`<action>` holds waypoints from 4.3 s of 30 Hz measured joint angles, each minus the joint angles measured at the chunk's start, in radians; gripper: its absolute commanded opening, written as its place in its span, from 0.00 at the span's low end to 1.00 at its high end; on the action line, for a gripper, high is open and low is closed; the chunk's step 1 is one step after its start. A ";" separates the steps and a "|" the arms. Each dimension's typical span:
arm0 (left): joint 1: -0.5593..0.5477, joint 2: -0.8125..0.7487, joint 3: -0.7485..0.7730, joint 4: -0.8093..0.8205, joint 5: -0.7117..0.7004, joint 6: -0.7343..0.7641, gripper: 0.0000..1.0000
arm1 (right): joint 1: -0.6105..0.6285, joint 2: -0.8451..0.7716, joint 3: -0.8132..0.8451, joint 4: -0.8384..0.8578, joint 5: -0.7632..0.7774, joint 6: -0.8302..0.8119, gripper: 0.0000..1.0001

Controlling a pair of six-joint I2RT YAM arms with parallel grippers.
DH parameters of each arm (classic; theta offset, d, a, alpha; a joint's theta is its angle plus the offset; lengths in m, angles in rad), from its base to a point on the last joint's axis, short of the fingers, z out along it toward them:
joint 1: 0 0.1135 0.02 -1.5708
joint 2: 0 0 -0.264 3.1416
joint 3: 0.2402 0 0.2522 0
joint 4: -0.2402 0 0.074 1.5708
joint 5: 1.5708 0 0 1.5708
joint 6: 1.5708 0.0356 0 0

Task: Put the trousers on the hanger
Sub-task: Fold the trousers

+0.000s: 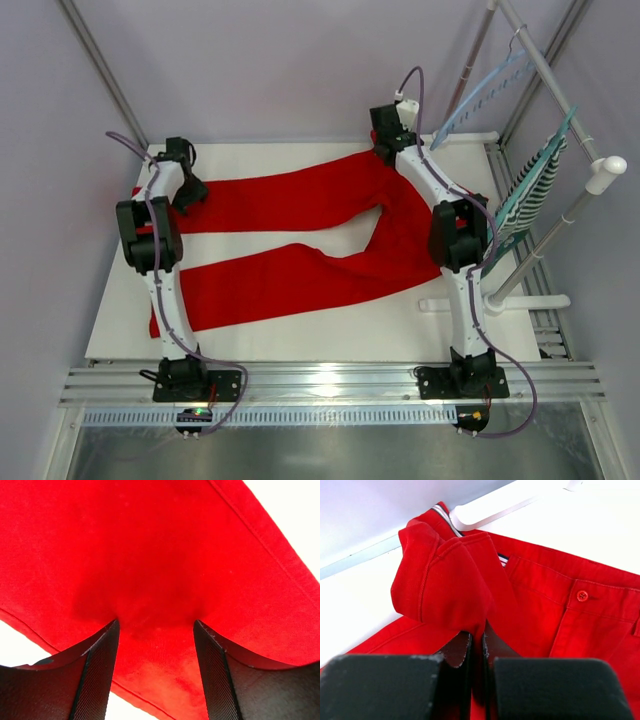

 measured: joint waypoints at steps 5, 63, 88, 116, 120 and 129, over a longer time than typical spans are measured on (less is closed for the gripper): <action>0.002 0.095 0.167 0.006 0.066 0.004 0.64 | -0.012 0.023 0.009 -0.003 -0.002 0.011 0.04; 0.001 -0.600 -0.889 -0.196 0.065 -0.397 0.00 | 0.283 -1.169 -1.076 0.103 -0.544 -0.076 0.59; 0.166 -0.680 -0.633 -0.084 -0.121 -0.146 0.64 | 0.285 -1.203 -1.079 -0.103 -0.290 0.100 0.60; -0.065 -0.978 -1.080 0.239 0.431 -0.089 0.81 | 0.217 -0.344 -0.427 -0.659 0.110 0.733 0.57; -0.066 -0.977 -1.088 0.212 0.358 -0.129 0.80 | 0.125 -0.374 -0.574 -0.685 0.122 0.803 0.57; -0.066 -0.928 -1.087 0.185 0.321 -0.201 0.80 | 0.001 -0.443 -0.718 -0.692 0.134 0.891 0.63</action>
